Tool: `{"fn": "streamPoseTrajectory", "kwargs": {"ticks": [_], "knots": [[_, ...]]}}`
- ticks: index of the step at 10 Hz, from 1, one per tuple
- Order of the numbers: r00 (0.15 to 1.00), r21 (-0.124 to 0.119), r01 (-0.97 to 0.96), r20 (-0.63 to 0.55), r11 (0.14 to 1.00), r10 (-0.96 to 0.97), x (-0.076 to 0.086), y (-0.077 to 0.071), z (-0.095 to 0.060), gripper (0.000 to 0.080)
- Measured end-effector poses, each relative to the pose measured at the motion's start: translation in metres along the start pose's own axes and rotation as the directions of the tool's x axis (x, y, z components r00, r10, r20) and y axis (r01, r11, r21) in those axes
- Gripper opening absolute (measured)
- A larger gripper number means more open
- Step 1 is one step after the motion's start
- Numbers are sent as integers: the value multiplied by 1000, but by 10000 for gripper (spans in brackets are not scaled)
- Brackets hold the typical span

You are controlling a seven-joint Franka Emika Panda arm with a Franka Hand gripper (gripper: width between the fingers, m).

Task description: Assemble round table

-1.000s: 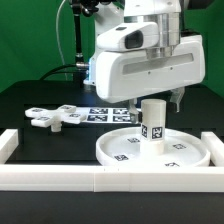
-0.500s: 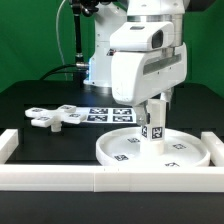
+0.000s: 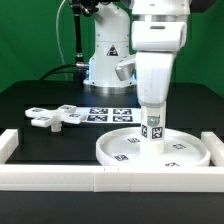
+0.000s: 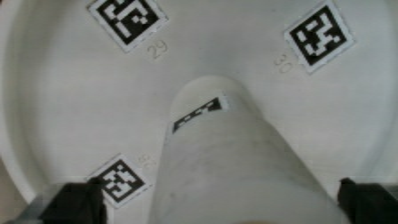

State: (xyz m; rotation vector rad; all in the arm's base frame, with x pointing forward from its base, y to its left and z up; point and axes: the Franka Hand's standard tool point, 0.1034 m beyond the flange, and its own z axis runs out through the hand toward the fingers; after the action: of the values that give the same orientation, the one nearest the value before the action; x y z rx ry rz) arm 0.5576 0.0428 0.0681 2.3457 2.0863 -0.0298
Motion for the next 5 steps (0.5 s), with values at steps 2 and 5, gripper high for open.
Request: {"fn": "streamPoseTrajectory", "kwargs": {"ticks": [2, 5], "knots": [[994, -2, 113, 12, 994, -112, 3, -1, 0, 649], [957, 0, 289, 29, 957, -289, 2, 0, 0, 649]]}}
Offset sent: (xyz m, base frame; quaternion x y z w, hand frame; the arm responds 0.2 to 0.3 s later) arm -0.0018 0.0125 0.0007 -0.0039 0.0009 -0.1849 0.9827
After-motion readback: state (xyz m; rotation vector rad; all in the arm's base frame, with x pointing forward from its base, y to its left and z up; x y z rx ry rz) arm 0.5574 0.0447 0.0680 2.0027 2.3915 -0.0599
